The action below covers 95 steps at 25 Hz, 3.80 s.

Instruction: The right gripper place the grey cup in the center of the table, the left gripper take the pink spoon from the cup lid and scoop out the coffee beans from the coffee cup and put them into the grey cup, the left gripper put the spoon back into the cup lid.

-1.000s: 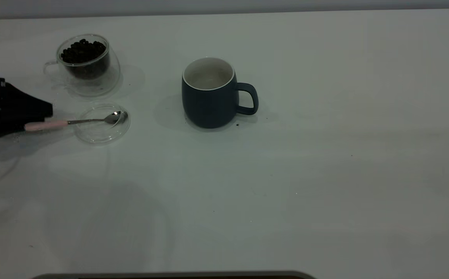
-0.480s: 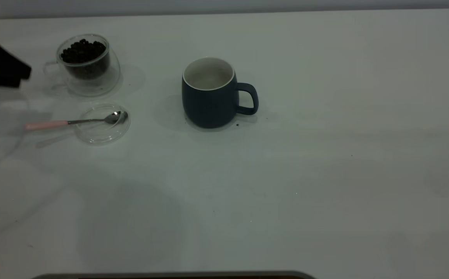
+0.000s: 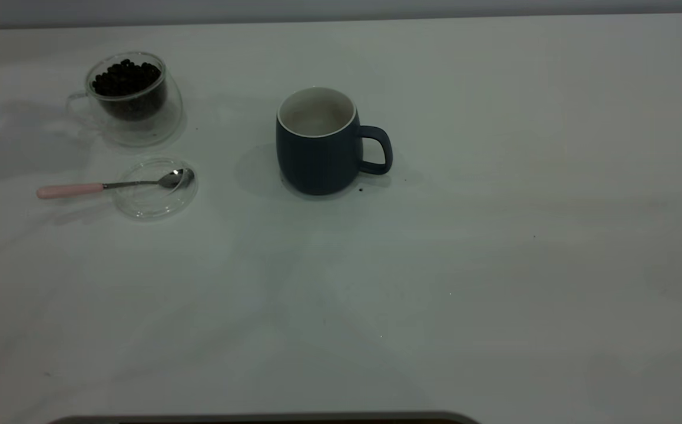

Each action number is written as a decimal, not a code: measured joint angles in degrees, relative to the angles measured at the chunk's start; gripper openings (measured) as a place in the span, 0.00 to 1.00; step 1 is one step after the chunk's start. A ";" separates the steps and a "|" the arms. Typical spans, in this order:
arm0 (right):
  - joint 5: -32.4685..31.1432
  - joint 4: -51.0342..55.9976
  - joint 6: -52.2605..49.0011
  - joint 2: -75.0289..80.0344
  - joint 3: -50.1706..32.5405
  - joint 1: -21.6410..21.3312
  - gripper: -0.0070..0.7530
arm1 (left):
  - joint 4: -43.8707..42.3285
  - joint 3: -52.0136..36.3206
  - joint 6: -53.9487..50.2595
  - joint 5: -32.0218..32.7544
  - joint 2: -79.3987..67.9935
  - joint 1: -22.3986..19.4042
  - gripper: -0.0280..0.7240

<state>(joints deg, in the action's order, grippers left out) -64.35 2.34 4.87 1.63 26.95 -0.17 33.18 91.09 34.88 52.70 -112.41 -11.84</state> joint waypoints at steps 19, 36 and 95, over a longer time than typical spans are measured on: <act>0.00 0.00 0.00 0.00 0.00 0.00 0.78 | -34.01 -3.88 -40.09 14.32 23.50 5.39 0.65; 0.00 0.00 -0.05 0.00 0.00 0.00 0.78 | -21.68 -39.63 -23.03 14.32 56.32 5.39 0.65; 0.00 0.00 -0.03 0.00 0.00 0.00 0.78 | -27.29 -63.17 -26.78 12.67 113.44 10.83 0.65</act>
<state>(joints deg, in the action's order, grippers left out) -64.35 2.34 4.84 1.63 26.95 -0.17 5.88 27.92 8.10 65.36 1.03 -1.02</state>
